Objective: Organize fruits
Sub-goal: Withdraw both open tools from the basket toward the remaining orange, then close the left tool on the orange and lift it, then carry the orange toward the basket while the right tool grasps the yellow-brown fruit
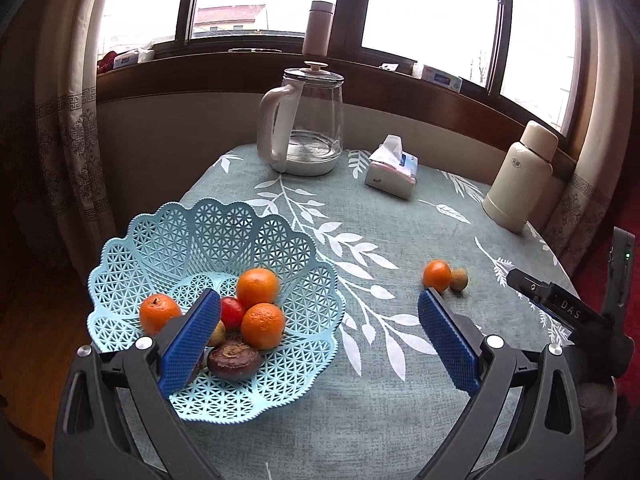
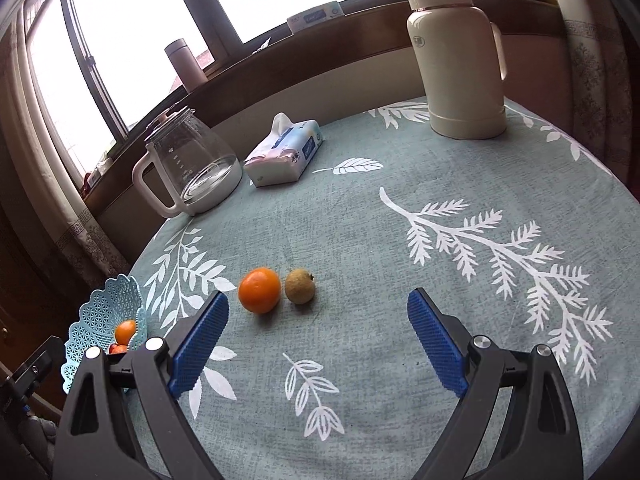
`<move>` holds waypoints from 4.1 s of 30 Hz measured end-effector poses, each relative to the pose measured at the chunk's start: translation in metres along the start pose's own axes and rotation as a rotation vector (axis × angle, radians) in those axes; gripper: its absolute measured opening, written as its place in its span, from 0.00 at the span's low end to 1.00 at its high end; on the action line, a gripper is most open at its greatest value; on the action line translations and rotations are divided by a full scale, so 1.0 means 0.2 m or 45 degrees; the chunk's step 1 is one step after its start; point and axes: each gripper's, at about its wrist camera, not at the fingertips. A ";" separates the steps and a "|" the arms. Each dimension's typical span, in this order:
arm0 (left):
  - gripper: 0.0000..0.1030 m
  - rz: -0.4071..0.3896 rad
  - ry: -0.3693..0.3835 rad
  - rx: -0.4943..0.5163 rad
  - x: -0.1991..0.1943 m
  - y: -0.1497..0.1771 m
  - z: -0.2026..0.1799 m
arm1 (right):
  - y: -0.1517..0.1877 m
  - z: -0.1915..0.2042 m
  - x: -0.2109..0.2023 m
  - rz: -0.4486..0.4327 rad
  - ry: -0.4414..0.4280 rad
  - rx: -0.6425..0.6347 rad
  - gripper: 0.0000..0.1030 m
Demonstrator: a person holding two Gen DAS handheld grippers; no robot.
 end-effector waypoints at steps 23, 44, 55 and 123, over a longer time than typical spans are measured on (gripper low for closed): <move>0.97 0.121 0.067 0.229 0.43 0.06 -0.43 | 0.08 -0.12 0.04 -0.002 0.138 0.061 0.88; 0.62 0.338 0.196 0.335 0.81 0.11 -0.59 | 0.09 -0.12 0.08 0.023 0.154 0.083 0.88; 0.37 0.393 0.273 0.339 0.86 0.14 -0.60 | 0.09 -0.12 0.08 0.029 0.146 0.075 0.88; 0.37 0.115 0.136 0.124 0.31 -0.02 -0.22 | -0.09 0.20 0.49 0.273 0.017 -0.332 0.25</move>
Point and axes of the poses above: each gripper's, at about its wrist camera, not at the fingertips, and x roughly the way its jaws point, z to its left, y to its underside, and after that the axes turned 13 degrees about -x, right-handed
